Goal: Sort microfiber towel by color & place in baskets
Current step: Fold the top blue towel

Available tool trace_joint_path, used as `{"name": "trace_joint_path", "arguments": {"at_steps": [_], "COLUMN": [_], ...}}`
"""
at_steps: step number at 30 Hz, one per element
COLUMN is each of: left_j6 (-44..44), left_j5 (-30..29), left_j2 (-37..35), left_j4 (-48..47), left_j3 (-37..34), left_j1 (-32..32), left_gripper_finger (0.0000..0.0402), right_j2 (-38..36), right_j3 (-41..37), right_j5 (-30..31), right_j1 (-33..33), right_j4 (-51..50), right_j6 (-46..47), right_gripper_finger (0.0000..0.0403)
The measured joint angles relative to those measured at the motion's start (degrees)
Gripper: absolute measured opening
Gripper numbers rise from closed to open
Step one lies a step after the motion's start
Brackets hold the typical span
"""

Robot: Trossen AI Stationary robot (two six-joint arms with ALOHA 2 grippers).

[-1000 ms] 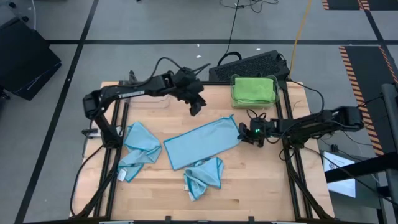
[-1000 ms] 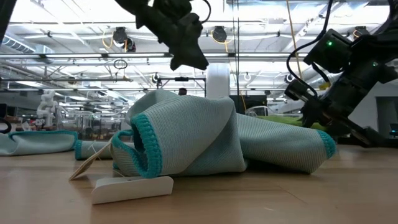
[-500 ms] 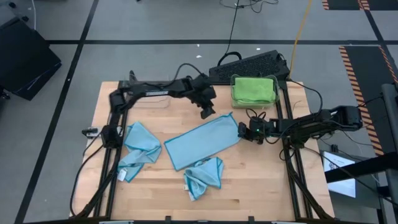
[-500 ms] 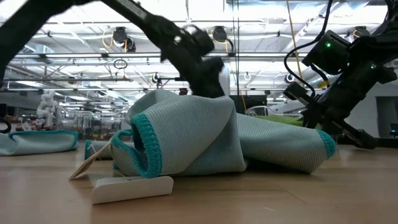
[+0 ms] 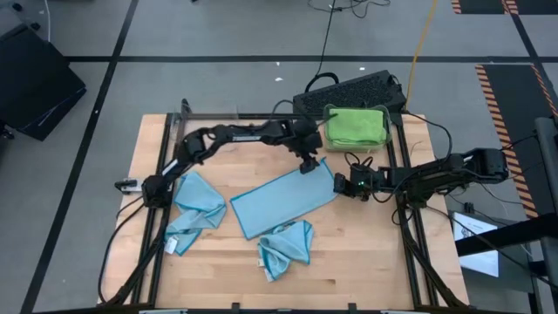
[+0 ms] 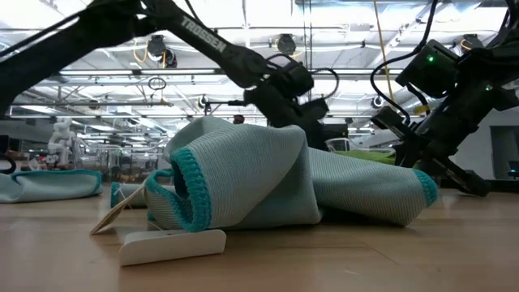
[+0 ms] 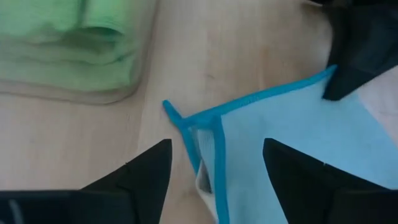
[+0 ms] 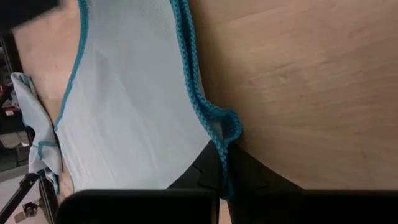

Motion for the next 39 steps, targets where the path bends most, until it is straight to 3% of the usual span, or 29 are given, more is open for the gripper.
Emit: {"name": "trace_joint_path", "arguments": {"at_steps": [9, 24, 28, 36, 39], "left_j6": [-0.2, -2.4, -0.2, 7.7, 12.3], "left_j5": [-8.9, -9.2, -9.3, -12.0, -9.3], "left_j2": [5.5, 7.7, 7.7, 8.5, 8.5], "left_j4": [0.6, 0.9, 0.4, 0.6, 0.7], "left_j3": [6.4, 6.5, 6.5, 6.6, 6.6], "left_j1": [-2.0, -2.2, -2.2, -3.6, -3.8], "left_gripper_finger": [0.0235, 0.0228, 0.0195, 0.0093, 0.0046], "right_j2": [0.0, 0.0, 0.0, 0.0, 0.0], "right_j3": [0.0, 0.0, 0.0, 0.0, 0.0], "right_j5": [-0.6, -1.0, -1.0, -1.1, -1.2], "right_j1": [0.0, 0.0, 0.0, 0.0, 0.0], "right_j4": [0.8, 1.3, 1.4, 2.2, 2.6], "right_j6": [-1.3, -4.1, -4.1, -4.1, -3.9], "right_gripper_finger": [0.0000, 0.0000, 0.0000, 0.0000, 0.0000]}}
